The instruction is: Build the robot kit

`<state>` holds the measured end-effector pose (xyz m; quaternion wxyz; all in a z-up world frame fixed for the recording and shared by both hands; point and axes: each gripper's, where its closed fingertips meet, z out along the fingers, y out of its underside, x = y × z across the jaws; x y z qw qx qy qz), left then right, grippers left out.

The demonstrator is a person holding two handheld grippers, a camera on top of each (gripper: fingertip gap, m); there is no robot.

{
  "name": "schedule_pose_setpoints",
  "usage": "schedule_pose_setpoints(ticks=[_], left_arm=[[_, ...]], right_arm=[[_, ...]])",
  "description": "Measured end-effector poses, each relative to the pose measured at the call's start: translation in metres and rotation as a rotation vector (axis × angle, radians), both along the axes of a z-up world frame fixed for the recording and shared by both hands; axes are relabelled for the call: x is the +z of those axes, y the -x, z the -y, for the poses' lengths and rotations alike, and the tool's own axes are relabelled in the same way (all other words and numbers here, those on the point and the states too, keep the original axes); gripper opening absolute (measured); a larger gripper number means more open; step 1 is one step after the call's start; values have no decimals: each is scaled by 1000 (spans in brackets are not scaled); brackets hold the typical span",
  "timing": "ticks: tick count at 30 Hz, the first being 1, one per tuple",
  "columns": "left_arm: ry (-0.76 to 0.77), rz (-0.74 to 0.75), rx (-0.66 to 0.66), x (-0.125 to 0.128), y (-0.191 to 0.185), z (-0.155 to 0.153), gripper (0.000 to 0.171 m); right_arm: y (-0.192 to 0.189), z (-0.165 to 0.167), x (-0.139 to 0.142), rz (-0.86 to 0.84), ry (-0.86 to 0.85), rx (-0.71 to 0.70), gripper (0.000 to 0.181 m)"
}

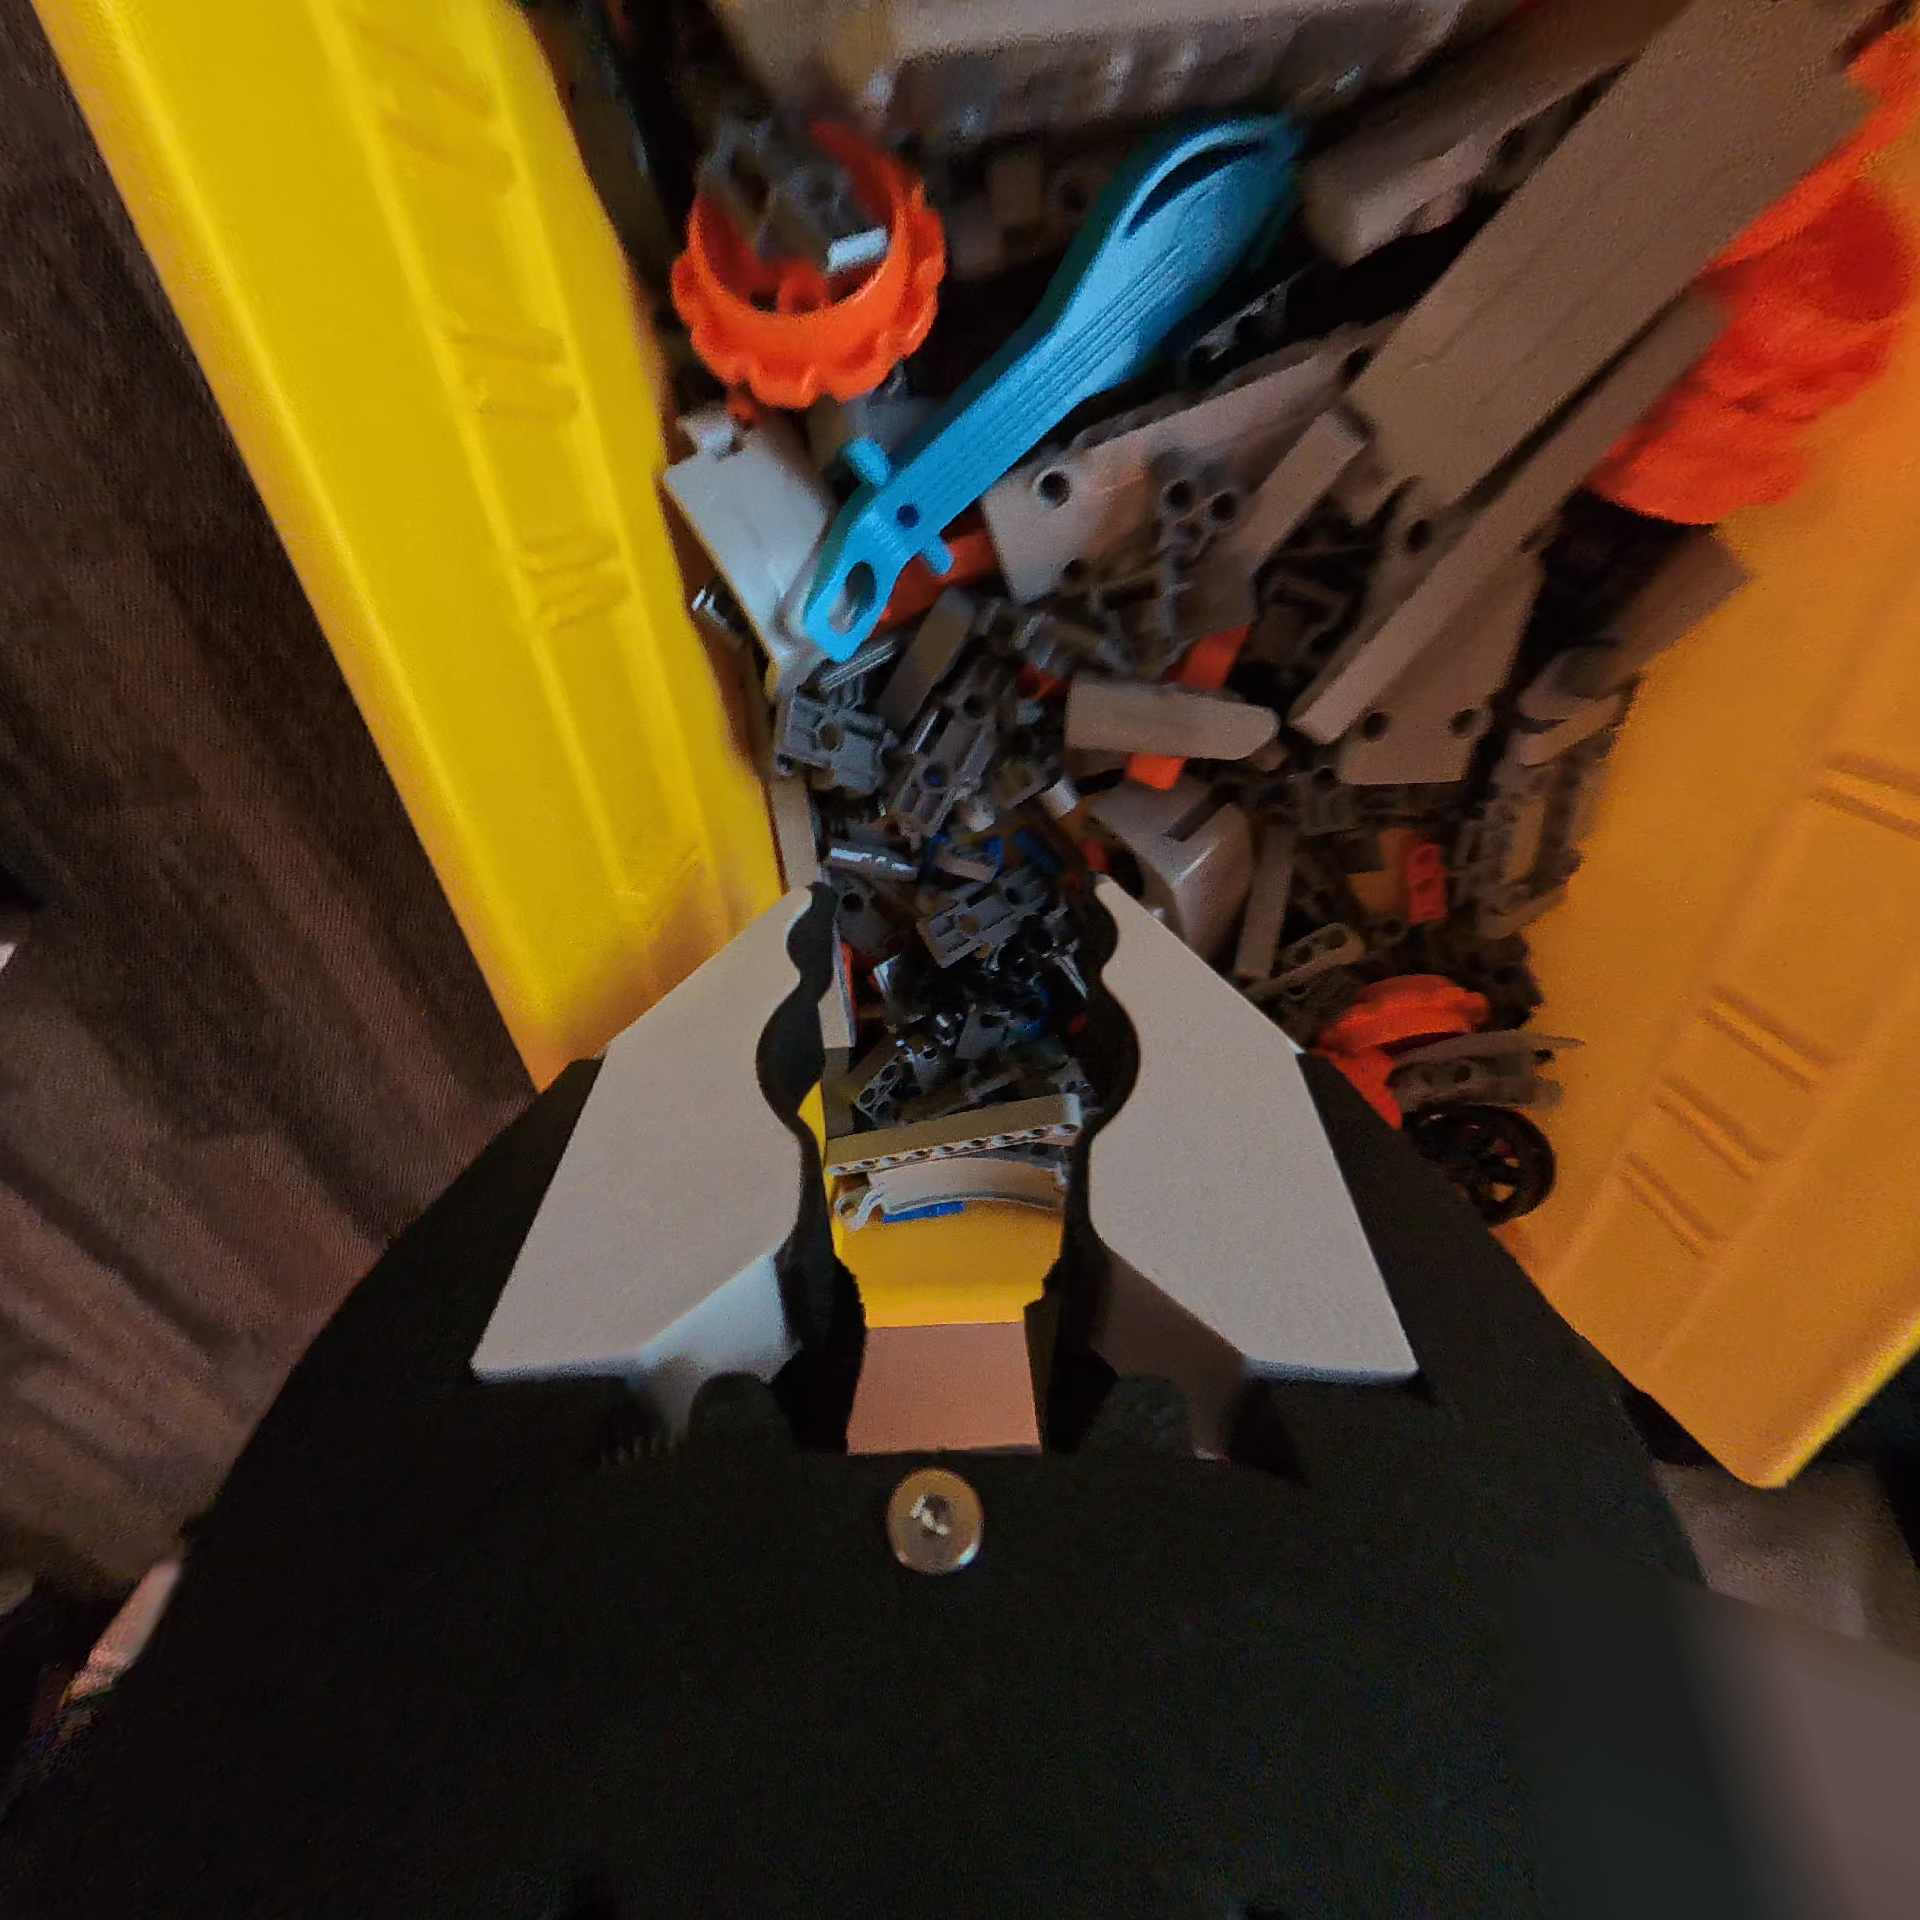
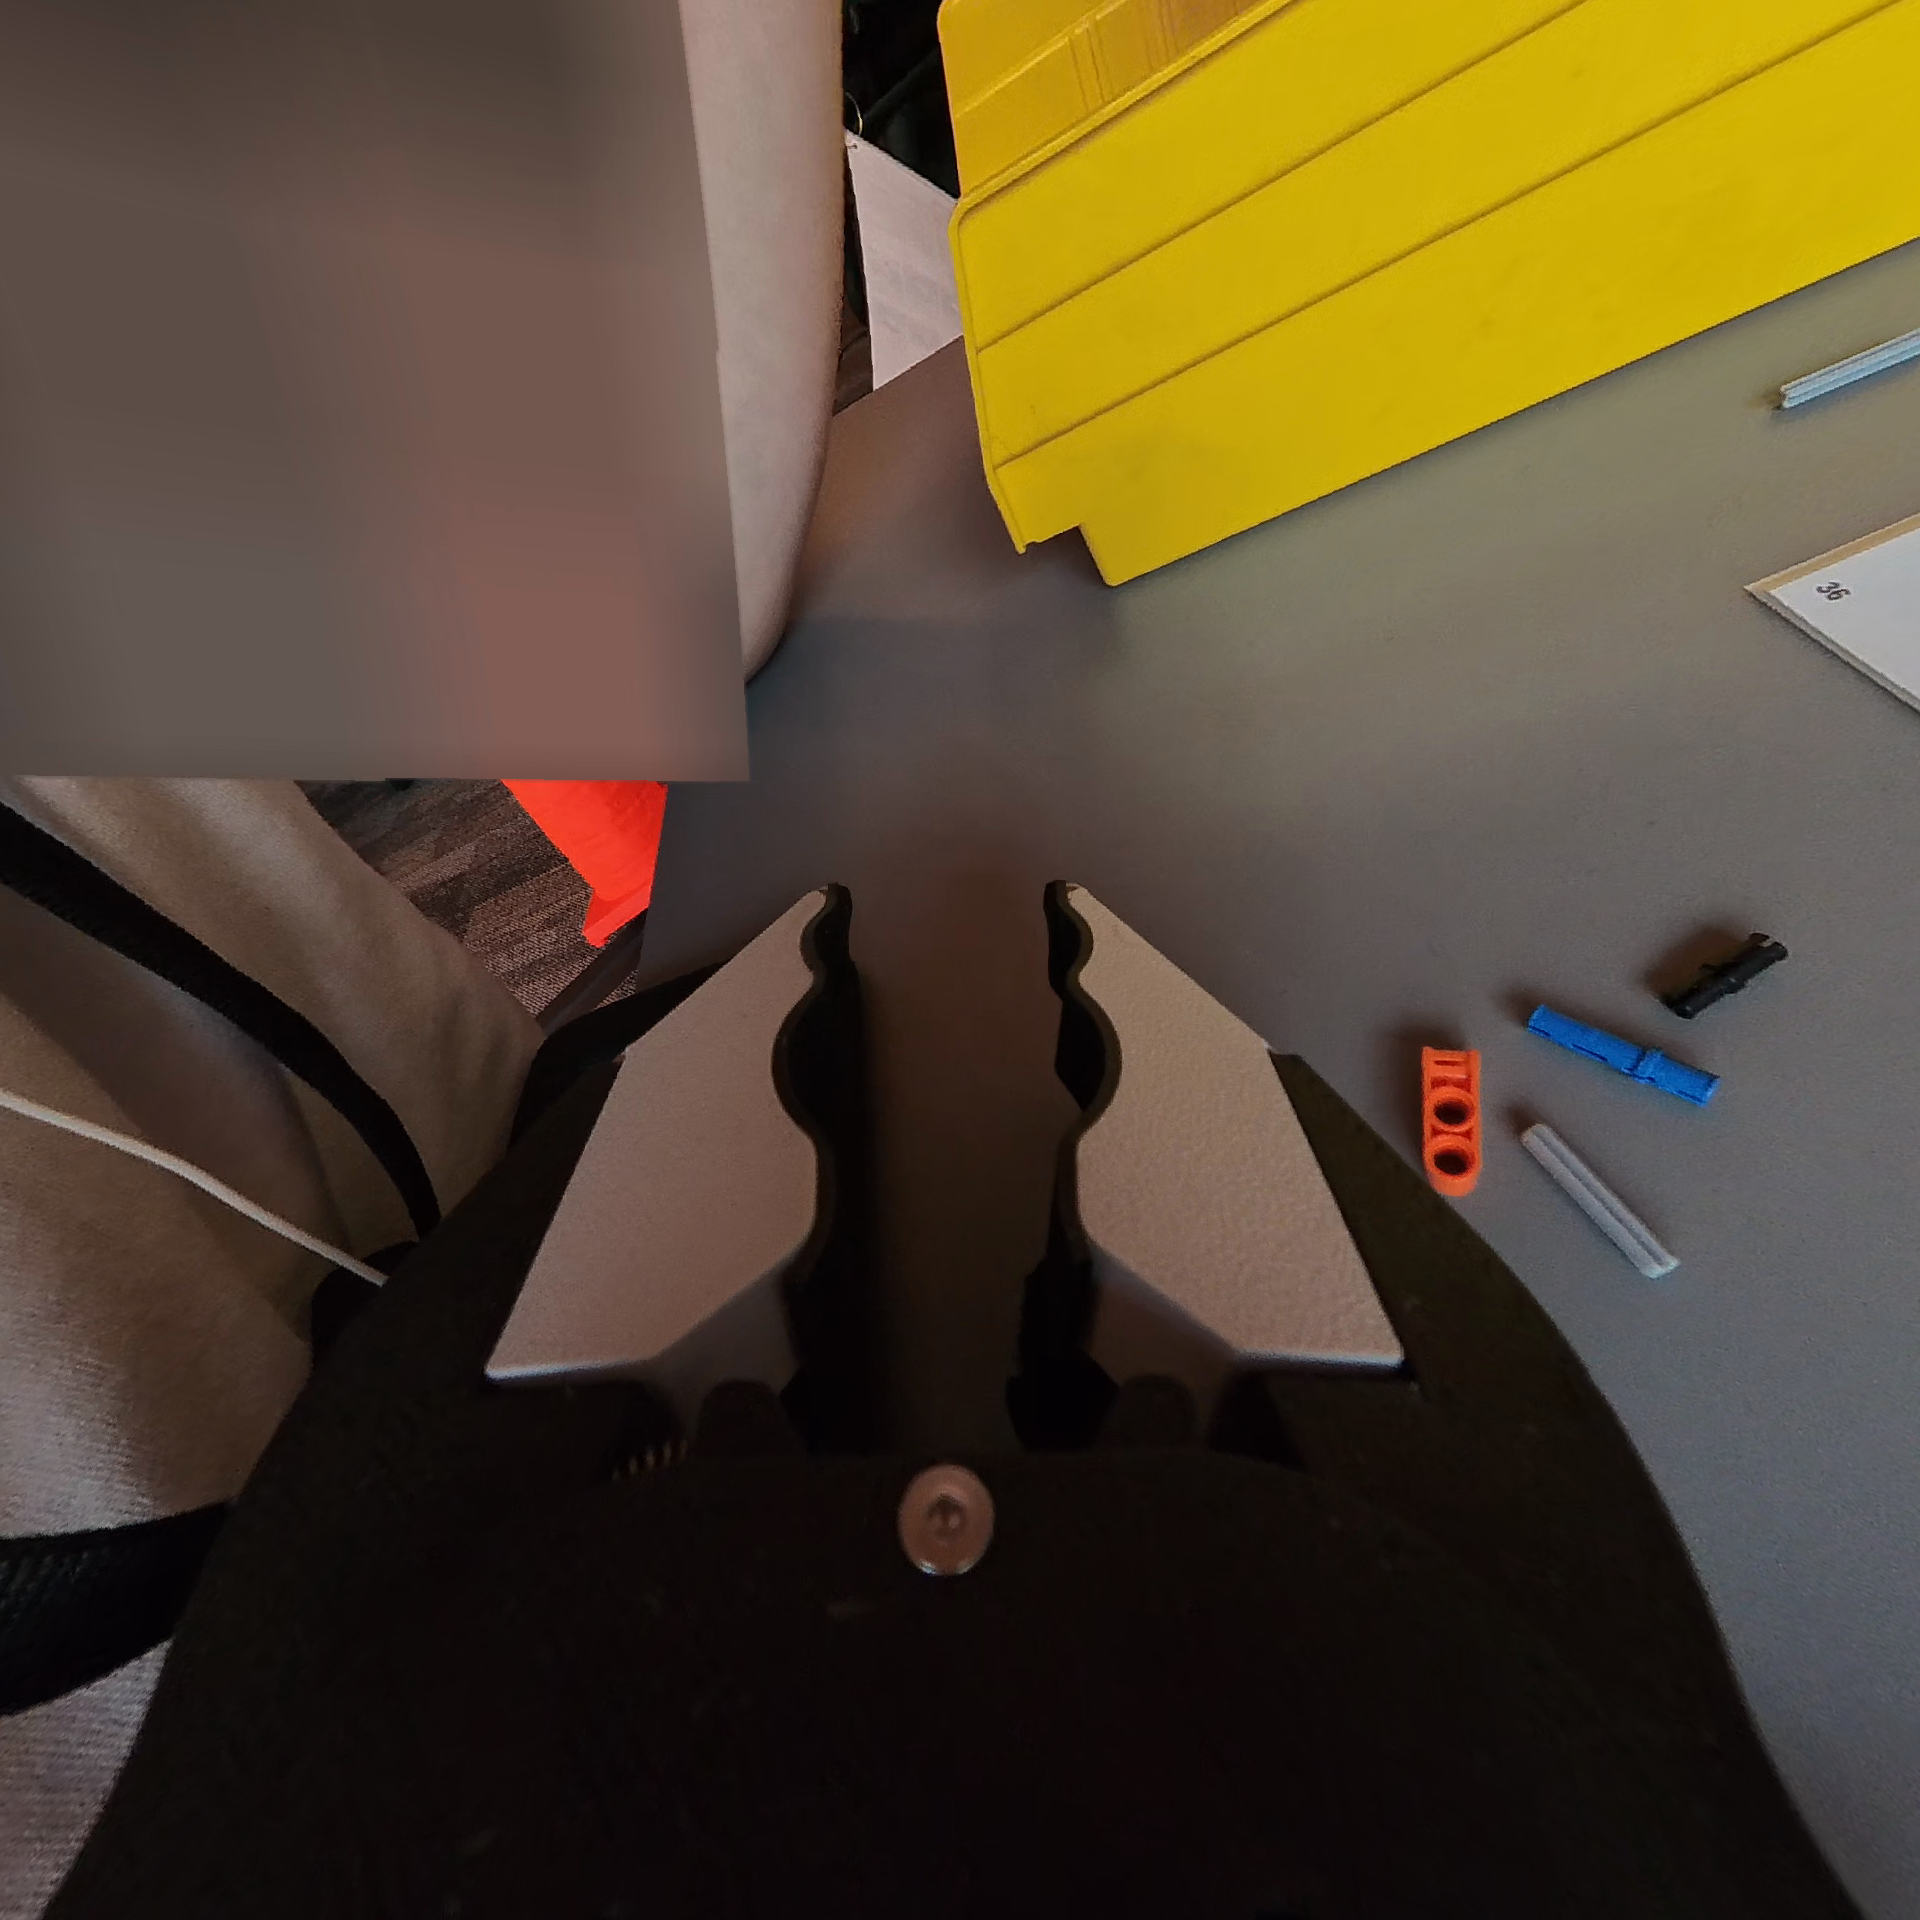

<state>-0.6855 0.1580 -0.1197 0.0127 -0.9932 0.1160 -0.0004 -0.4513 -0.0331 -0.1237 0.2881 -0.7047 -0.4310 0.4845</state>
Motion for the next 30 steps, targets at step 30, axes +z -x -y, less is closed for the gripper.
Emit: schedule_pose_setpoints(ticks=[30], left_arm=[[-66,14,-144,-3,-23,-24,1]], right_arm=[[0,-1,0,-4,13,-1,38]])
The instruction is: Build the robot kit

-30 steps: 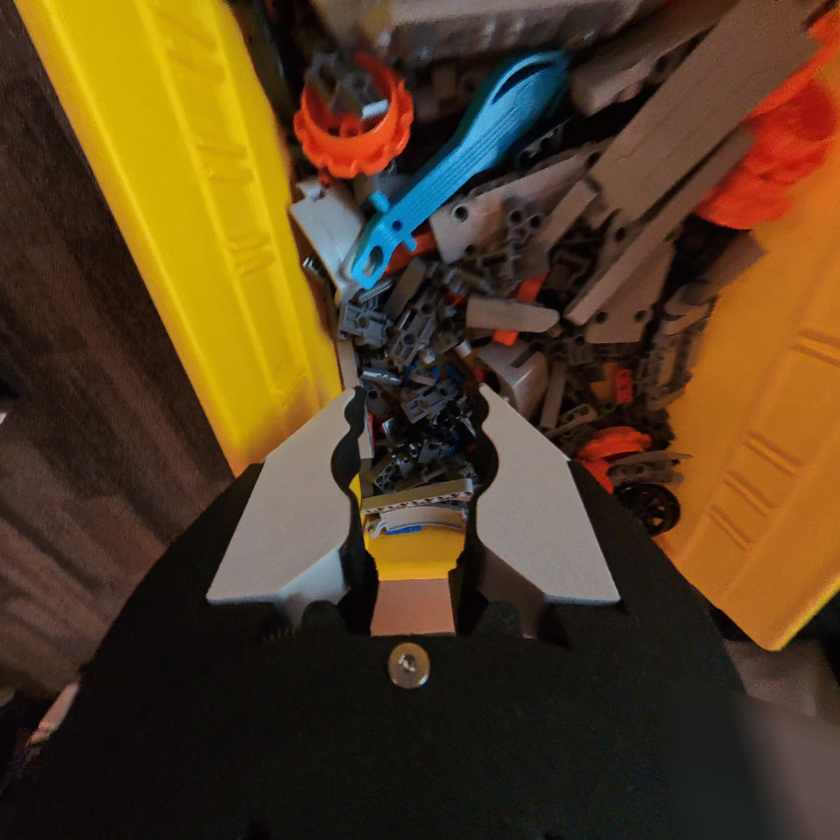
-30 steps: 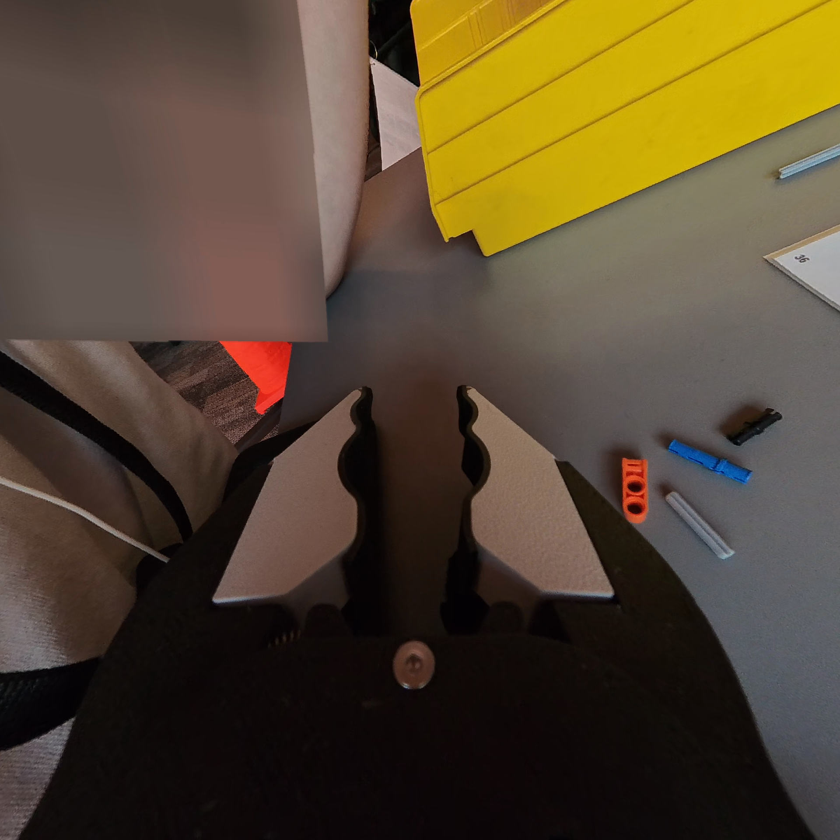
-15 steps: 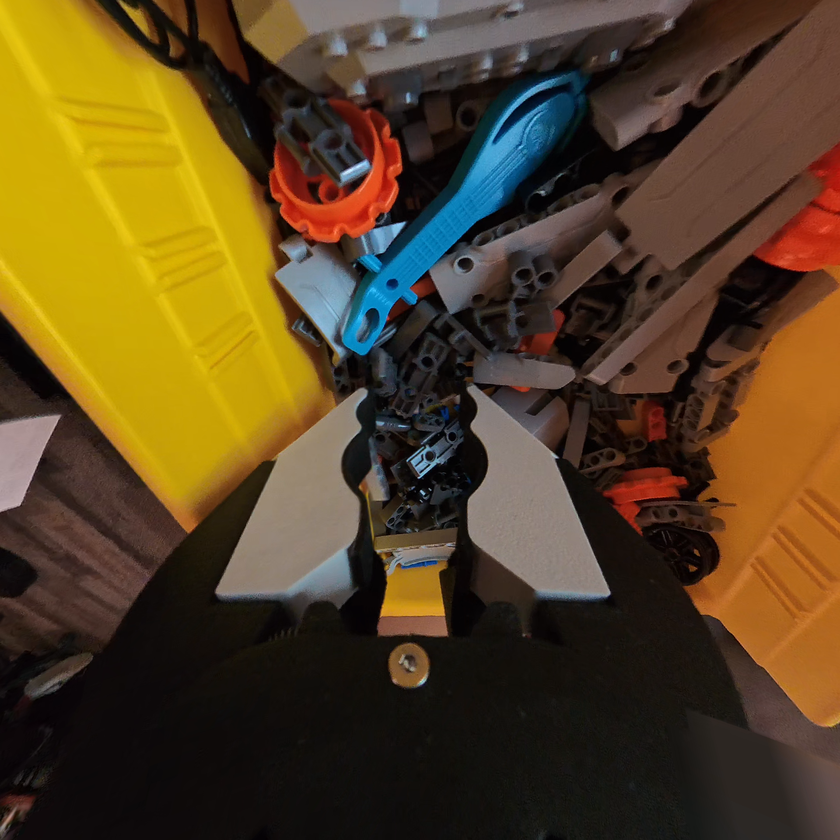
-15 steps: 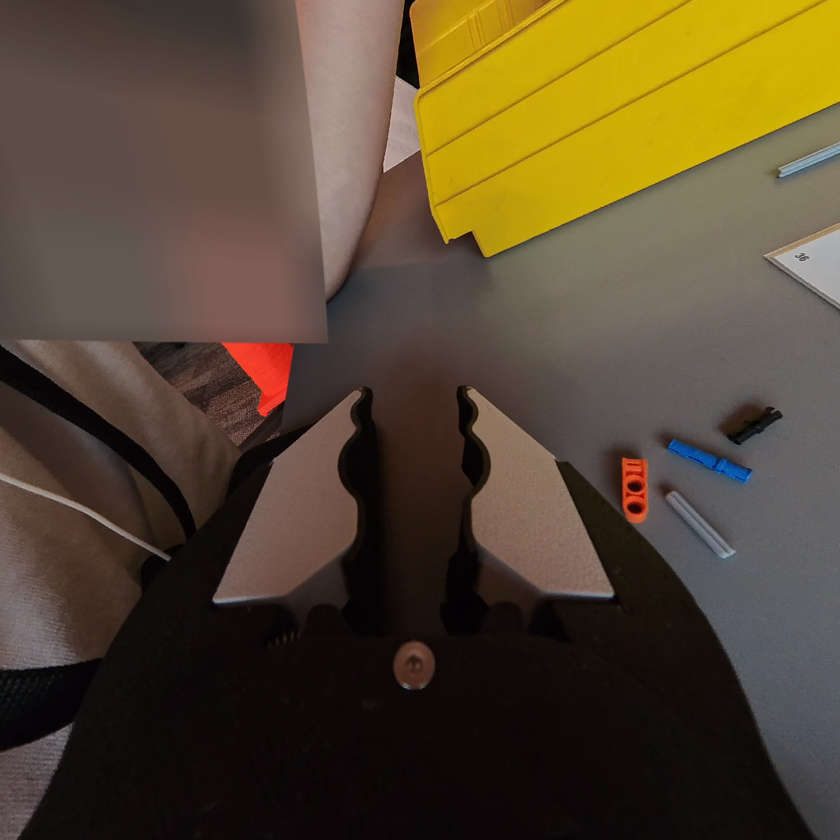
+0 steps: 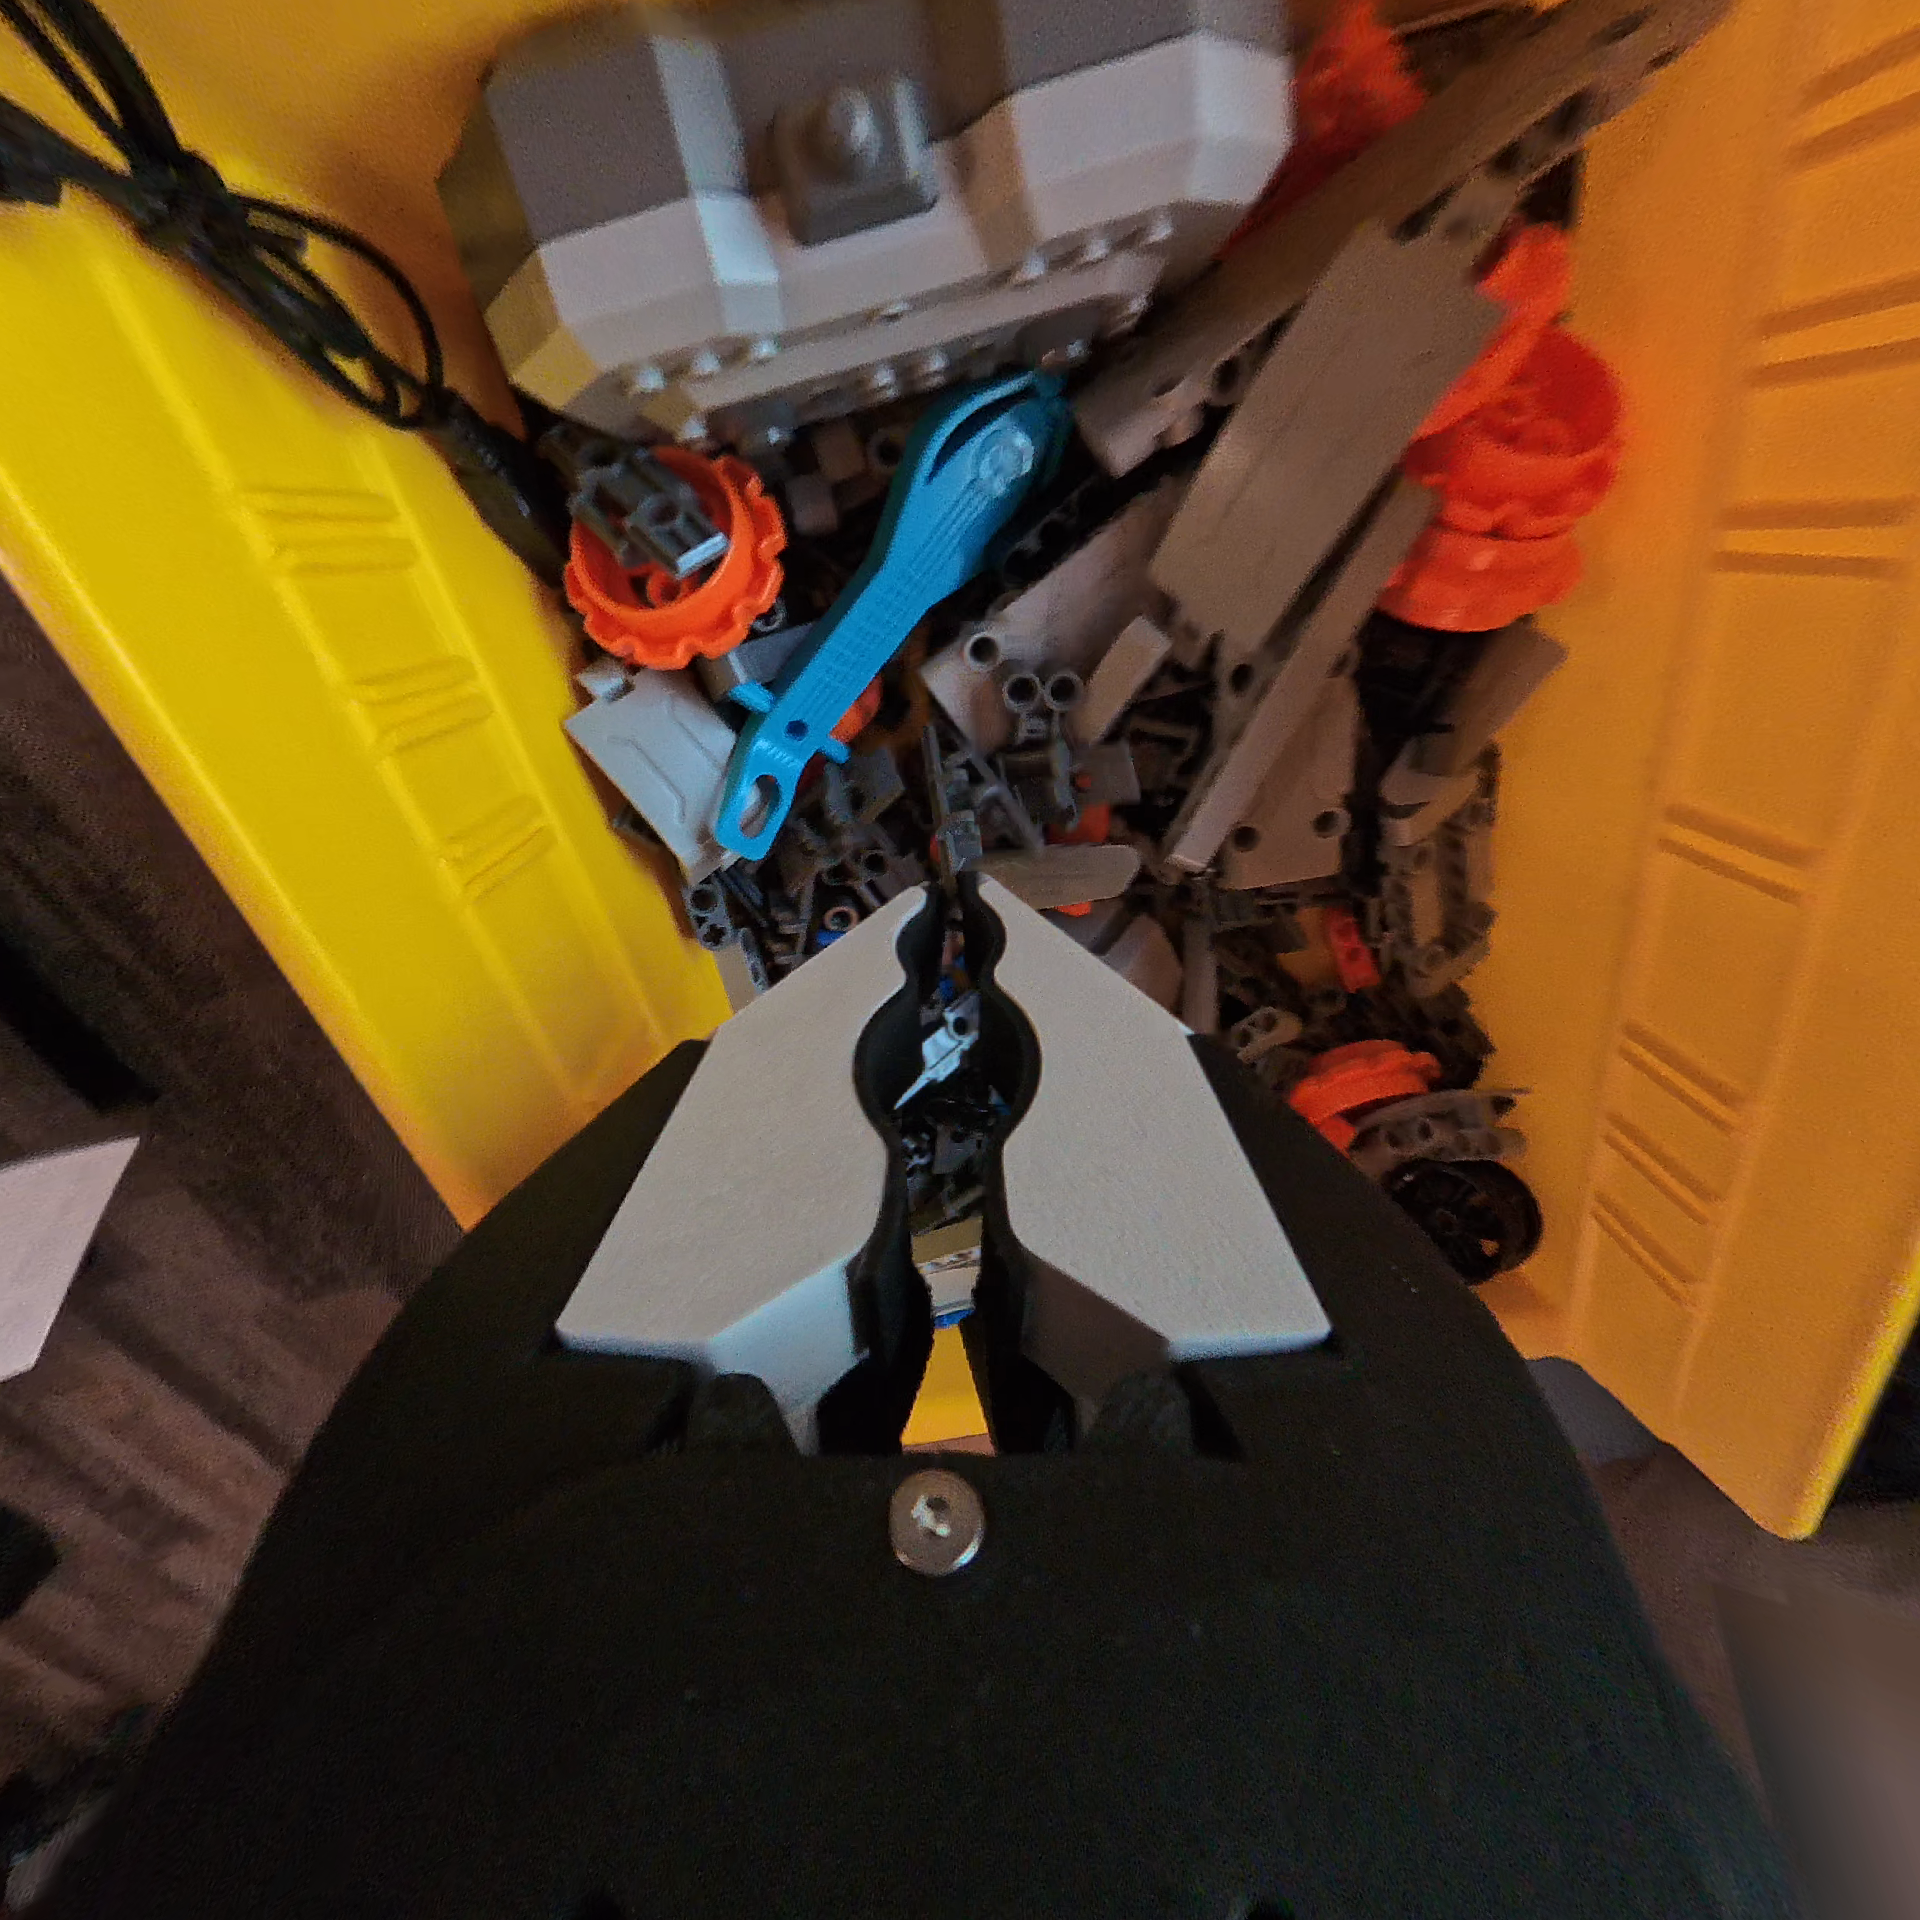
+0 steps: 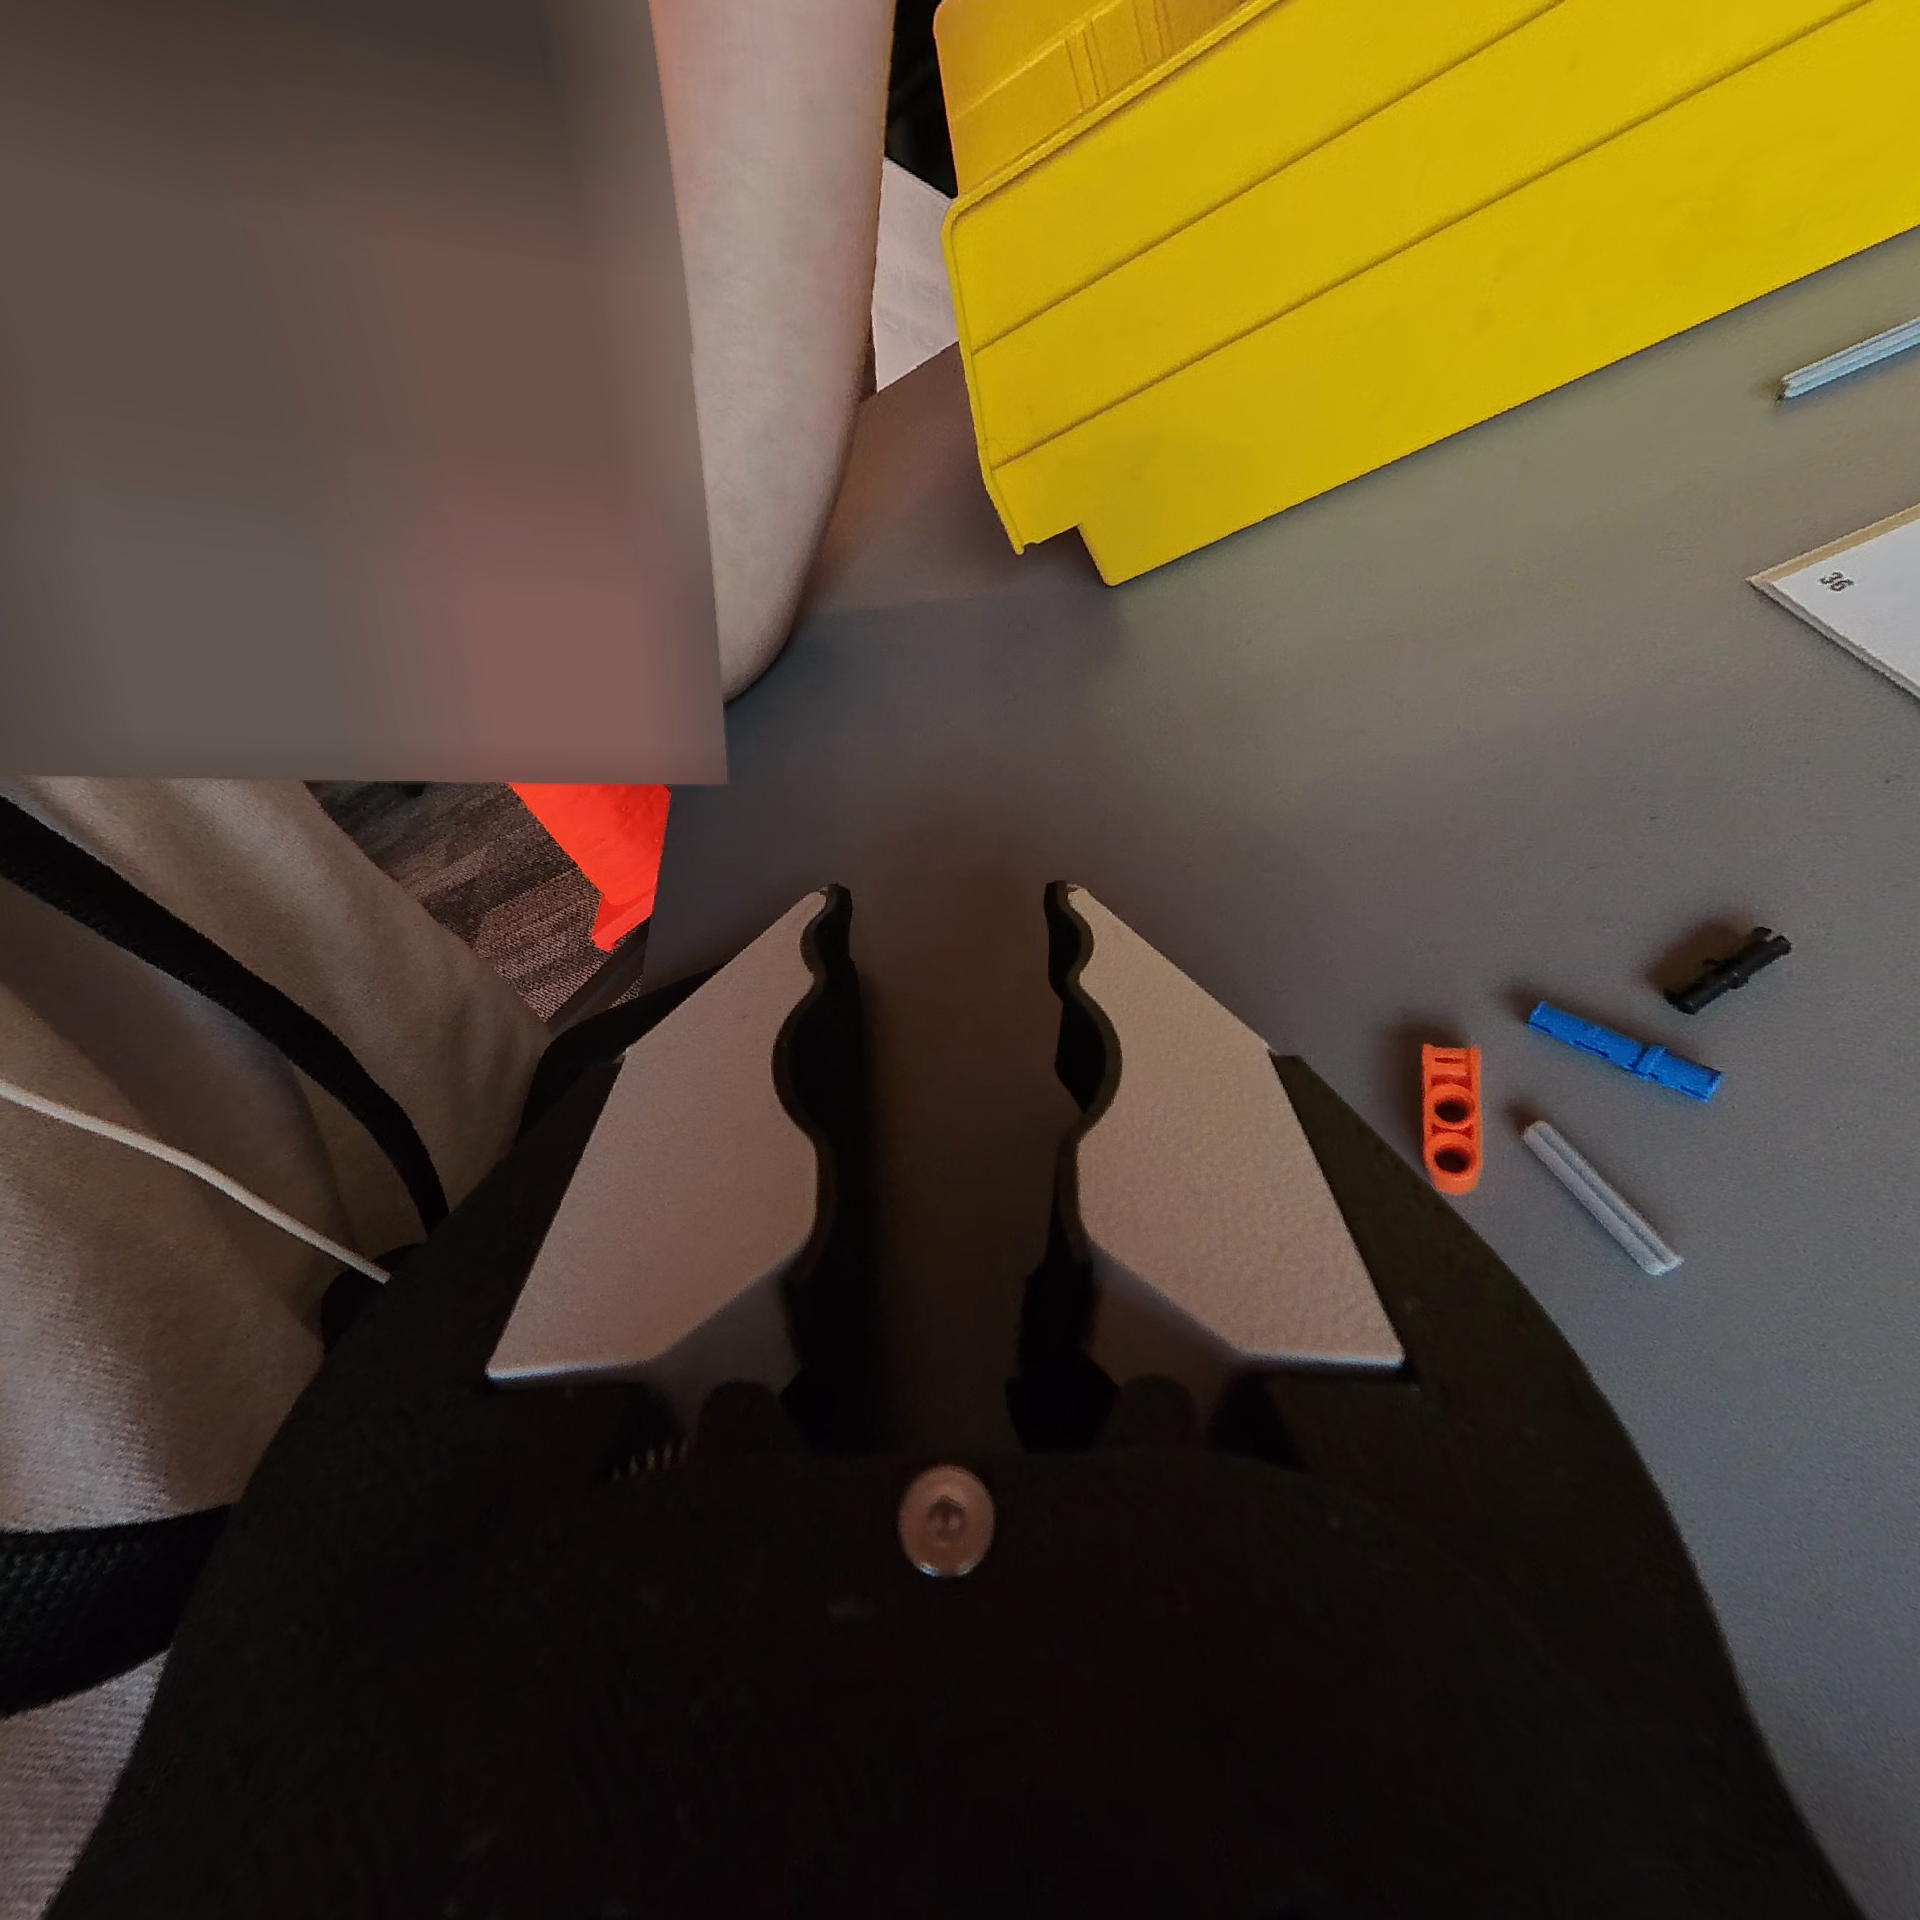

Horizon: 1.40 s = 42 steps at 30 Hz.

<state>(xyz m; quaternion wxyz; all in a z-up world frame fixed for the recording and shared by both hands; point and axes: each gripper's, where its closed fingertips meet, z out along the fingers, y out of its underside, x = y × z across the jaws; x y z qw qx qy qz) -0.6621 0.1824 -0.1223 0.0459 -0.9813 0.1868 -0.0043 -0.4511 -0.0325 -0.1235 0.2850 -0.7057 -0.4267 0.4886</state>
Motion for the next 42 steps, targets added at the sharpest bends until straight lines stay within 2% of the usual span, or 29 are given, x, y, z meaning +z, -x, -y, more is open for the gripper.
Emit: schedule_pose_setpoints(ticks=[4,7,8,9,10,14,17,20,26,31,34,36,42], left_arm=[[-89,80,-72,19,-24,-6,1],[-159,155,-189,33,-51,-10,1],[-183,154,-228,36,-57,-11,11],[-195,153,-248,38,-61,-11,32],[-192,157,-251,39,-64,-9,42],[-165,59,-148,33,-36,-9,41],[-89,-19,-25,21,-6,-2,42],[5,-32,43,4,9,6,44],[143,-73,65,-24,18,16,45],[190,-85,25,-33,15,20,27],[184,-86,13,-33,15,18,20],[167,-89,7,-31,16,16,8],[52,-23,36,-9,16,6,6]], right_arm=[[0,0,0,0,2,0,38],[0,0,0,1,1,0,38],[0,0,0,2,1,0,38],[0,0,0,3,1,1,38],[0,0,-1,3,1,1,38],[0,0,0,2,-1,2,38],[0,0,0,3,-1,3,38],[0,0,-1,4,-2,4,38],[0,1,-1,5,0,5,38],[0,1,0,3,-1,5,38],[0,1,0,3,0,5,38],[0,1,0,2,2,5,38],[0,1,0,1,3,5,38]])
